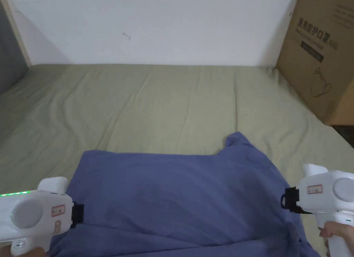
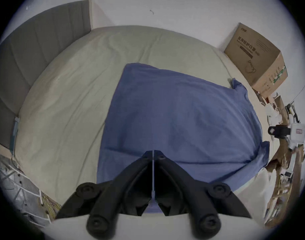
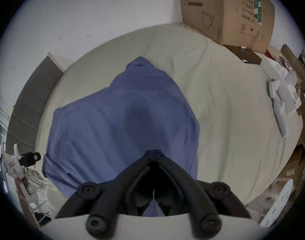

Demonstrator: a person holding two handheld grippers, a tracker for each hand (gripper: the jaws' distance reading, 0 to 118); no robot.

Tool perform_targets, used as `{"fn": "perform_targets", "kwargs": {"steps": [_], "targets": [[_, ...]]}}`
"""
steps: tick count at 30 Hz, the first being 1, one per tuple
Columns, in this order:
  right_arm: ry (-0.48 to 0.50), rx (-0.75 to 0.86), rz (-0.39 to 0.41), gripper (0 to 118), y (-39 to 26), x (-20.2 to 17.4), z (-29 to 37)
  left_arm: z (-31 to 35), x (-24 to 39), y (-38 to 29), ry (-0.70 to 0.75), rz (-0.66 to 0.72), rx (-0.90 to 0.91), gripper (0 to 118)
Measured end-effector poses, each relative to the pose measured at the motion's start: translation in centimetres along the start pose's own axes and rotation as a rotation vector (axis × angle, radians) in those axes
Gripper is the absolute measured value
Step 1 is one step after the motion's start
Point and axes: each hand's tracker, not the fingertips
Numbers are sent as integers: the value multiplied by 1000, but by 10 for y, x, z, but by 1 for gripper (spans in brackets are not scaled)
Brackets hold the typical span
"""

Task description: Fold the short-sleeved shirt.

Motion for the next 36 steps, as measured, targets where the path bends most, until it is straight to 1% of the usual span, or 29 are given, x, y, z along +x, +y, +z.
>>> {"fn": "perform_targets", "kwargs": {"steps": [2, 4, 6, 7, 8, 9, 10, 11, 12, 15, 16, 17, 18, 19, 20, 21, 22, 23, 27, 28, 29, 31, 32, 33, 34, 36], "targets": [[-26, 23, -14, 0, 15, -2, -9, 0, 3, 7, 2, 5, 11, 1], [-4, 37, -42, 0, 39, 3, -17, -1, 3, 15, -3, 5, 20, 1], [-8, 52, -42, 0, 69, 4, -30, -3, 4, 24, -3, 11, 20, 1], [-17, 60, -36, 19, 82, 4, -36, -5, 3, 27, -3, 14, 19, 1], [-21, 64, -12, 49, 97, 5, -44, -8, 3, 30, -3, 19, 18, 1], [-39, 60, 5, 82, 112, 5, -54, -11, 3, 34, 0, 25, 18, 1], [-53, 58, 19, 100, 119, 6, -66, -14, 3, 36, 1, 36, 18, 1], [-64, 67, 32, 99, 130, 7, -78, -18, 1, 39, -1, 45, 15, 1], [-75, 60, 27, 99, 141, 7, -90, -23, 0, 42, 1, 54, 6, 1], [-52, -17, 45, 99, 155, 12, -127, -37, -1, 53, 22, 53, -23, 1], [-60, -42, 65, 98, 156, 11, -136, -40, -1, 55, 35, 49, -29, 1], [-93, -59, 86, 94, 155, 11, -148, -45, -2, 58, 46, 43, -36, 1], [-121, -77, 106, 79, 154, 12, -157, -49, -4, 61, 50, 40, -39, 1], [-144, -67, 124, 51, 150, 15, -163, -52, -4, 63, 50, 39, -43, 1], [-138, -65, 104, 50, 146, 14, -166, -55, -4, 64, 49, 37, -51, 1], [-149, -41, 93, 41, 144, 17, -163, -57, -4, 65, 50, 35, -54, 1], [-134, -29, 66, 6, 144, 16, -156, -59, -3, 66, 50, 34, -57, 1], [-118, 5, 69, 0, 144, 14, -149, -62, -3, 67, 51, 32, -62, 1], [-98, 7, 75, 0, 146, 8, -137, -70, -2, 76, 67, 12, -65, 1], [-59, 4, 56, 0, 147, 3, -133, -70, -3, 80, 71, 11, -58, 1], [-55, 9, 56, 0, 148, -1, -129, -71, -5, 85, 61, 19, -39, 1], [-70, 23, 91, 0, 151, -8, -122, -75, -15, 101, 45, 50, -14, 1], [-74, 28, 96, 0, 154, -8, -121, -78, -19, 112, 64, 73, 27, 4], [-73, 28, 95, 0, 155, -8, -121, -81, -22, 123, 85, 79, 61, 14], [-69, 23, 93, 0, 157, -7, -121, -85, -28, 136, 127, 72, 82, 42], [-68, 16, 82, 0, 157, -5, -122, -100, -37, 162, 140, 104, 83, 89]]}}
